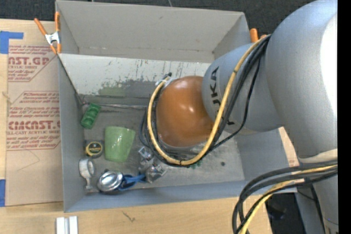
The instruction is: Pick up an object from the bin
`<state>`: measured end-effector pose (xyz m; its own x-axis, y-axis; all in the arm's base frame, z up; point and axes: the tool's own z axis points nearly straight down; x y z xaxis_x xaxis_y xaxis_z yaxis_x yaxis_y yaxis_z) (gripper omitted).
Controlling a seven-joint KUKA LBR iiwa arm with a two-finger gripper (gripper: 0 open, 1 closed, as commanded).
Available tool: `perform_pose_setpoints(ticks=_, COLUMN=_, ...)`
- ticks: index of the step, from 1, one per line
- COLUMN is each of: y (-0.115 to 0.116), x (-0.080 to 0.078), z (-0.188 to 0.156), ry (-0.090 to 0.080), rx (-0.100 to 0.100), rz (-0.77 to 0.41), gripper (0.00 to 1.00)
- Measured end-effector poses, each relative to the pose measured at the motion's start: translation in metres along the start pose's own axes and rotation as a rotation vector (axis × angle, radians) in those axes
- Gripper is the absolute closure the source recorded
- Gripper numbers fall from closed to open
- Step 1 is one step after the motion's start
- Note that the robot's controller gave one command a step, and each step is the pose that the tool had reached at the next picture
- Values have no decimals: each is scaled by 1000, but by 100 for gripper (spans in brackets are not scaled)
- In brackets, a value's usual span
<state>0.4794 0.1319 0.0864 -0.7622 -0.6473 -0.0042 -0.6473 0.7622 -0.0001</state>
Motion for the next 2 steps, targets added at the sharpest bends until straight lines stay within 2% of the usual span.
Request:
perform_pose_setpoints(ticks=1, y=25, x=-31, z=-16, ry=-1, rx=0, rz=-164, gripper=100)
perform_pose_setpoints(ticks=2, y=20, x=-58, z=-127, ry=-6, rx=3, rz=-189, gripper=100)
